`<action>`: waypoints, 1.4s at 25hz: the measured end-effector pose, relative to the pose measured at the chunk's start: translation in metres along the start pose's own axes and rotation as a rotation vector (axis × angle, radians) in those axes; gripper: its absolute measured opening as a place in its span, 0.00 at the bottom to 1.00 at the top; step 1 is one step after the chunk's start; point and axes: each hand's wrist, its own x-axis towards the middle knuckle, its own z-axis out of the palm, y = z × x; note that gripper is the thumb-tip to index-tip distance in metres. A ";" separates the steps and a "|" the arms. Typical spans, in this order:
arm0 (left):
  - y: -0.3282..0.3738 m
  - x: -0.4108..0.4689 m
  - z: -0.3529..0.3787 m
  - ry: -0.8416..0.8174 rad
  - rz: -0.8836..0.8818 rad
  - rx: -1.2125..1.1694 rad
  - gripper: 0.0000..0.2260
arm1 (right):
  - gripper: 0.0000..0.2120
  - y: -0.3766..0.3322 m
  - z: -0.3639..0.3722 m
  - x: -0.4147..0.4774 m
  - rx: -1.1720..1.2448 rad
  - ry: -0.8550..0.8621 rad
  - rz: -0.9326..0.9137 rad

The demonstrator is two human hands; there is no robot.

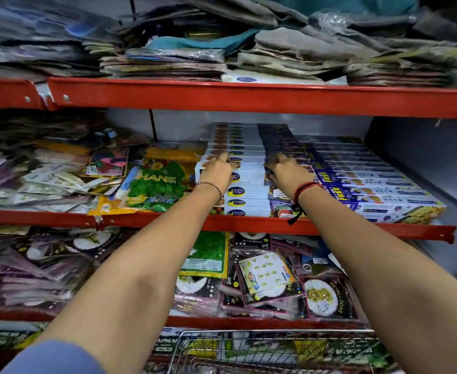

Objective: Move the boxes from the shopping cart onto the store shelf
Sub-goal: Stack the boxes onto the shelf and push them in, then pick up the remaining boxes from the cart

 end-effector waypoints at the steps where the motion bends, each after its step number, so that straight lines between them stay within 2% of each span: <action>1: 0.000 0.003 0.005 -0.006 -0.018 -0.029 0.19 | 0.15 0.001 0.004 0.001 -0.009 0.010 0.025; 4: 0.001 0.007 0.012 -0.008 -0.036 -0.076 0.18 | 0.14 0.001 0.009 0.002 -0.026 0.016 0.060; 6: 0.004 0.002 0.008 -0.003 0.005 -0.019 0.19 | 0.16 -0.001 0.007 0.000 -0.035 0.022 0.056; 9: 0.011 -0.025 -0.001 0.089 0.088 0.095 0.22 | 0.23 -0.006 0.005 -0.019 0.046 0.152 0.060; 12: 0.013 -0.069 0.002 0.120 0.139 0.158 0.26 | 0.25 -0.013 0.010 -0.058 0.142 0.256 0.061; 18: 0.031 -0.168 0.021 0.093 0.079 0.164 0.28 | 0.27 -0.031 0.040 -0.144 0.251 0.178 0.068; 21: 0.040 -0.228 0.041 0.035 0.096 0.162 0.28 | 0.27 -0.046 0.070 -0.200 0.326 0.074 0.041; 26: 0.037 -0.334 0.103 -0.287 0.136 0.141 0.26 | 0.24 -0.063 0.146 -0.304 0.296 -0.272 -0.020; 31: 0.017 -0.423 0.195 -0.793 0.035 0.090 0.26 | 0.25 -0.081 0.248 -0.398 0.267 -0.770 -0.088; 33: 0.011 -0.449 0.228 -0.937 -0.006 0.110 0.26 | 0.28 -0.090 0.281 -0.426 0.271 -0.877 -0.119; 35: 0.007 -0.467 0.259 -1.004 -0.007 0.142 0.26 | 0.30 -0.099 0.315 -0.449 0.287 -0.929 -0.167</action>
